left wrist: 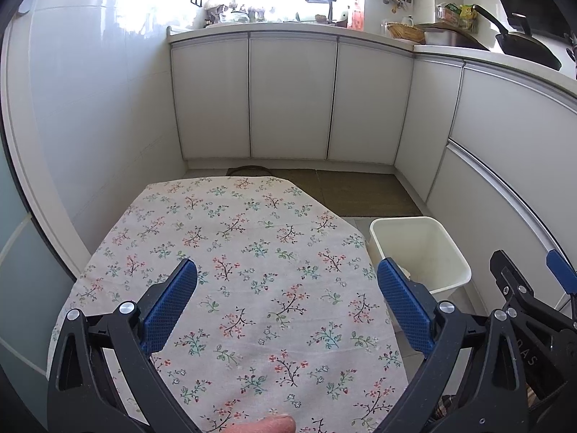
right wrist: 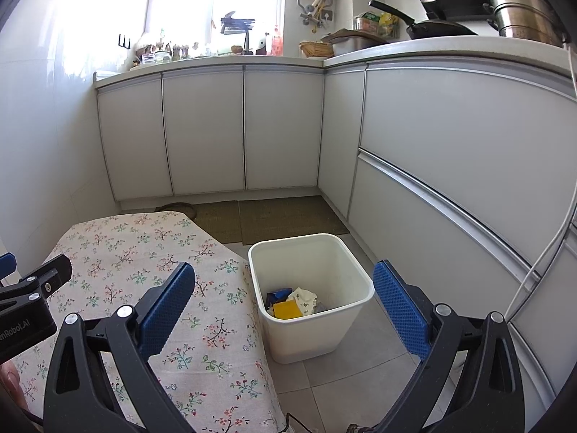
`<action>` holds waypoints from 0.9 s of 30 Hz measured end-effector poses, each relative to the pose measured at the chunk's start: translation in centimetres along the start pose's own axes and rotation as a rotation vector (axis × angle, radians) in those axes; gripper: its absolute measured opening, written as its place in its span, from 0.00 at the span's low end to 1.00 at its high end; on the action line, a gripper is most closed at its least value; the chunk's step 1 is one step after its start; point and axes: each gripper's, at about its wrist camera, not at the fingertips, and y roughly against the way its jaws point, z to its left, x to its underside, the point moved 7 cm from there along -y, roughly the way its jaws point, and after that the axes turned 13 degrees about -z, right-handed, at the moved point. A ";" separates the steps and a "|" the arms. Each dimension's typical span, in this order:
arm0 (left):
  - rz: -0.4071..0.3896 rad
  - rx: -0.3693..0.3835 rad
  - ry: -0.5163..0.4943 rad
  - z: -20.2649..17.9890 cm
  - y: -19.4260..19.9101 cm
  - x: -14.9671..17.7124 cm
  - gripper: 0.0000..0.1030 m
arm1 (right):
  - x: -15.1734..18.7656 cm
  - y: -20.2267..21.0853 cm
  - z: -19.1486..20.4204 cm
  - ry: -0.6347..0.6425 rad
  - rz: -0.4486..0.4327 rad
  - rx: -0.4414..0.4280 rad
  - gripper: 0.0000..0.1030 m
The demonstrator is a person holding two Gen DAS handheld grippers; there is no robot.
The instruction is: Collect trash
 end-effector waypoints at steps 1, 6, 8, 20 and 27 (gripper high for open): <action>-0.003 -0.002 -0.005 0.0 0.0 0.0 0.93 | 0.0 0.0 0.0 -0.001 0.000 0.000 0.93; -0.020 0.033 -0.007 -0.5 0.2 0.0 0.80 | 0.1 0.0 0.0 0.000 0.004 -0.002 0.93; -0.029 0.041 -0.008 -0.6 0.3 -0.1 0.79 | 0.2 -0.1 0.0 0.000 0.004 -0.001 0.93; -0.028 0.066 0.003 -0.9 0.2 0.2 0.74 | 0.2 -0.1 0.0 -0.003 0.006 -0.004 0.93; -0.024 0.005 -0.009 -0.5 0.4 -0.1 0.93 | 0.2 -0.1 -0.3 0.002 0.003 -0.009 0.93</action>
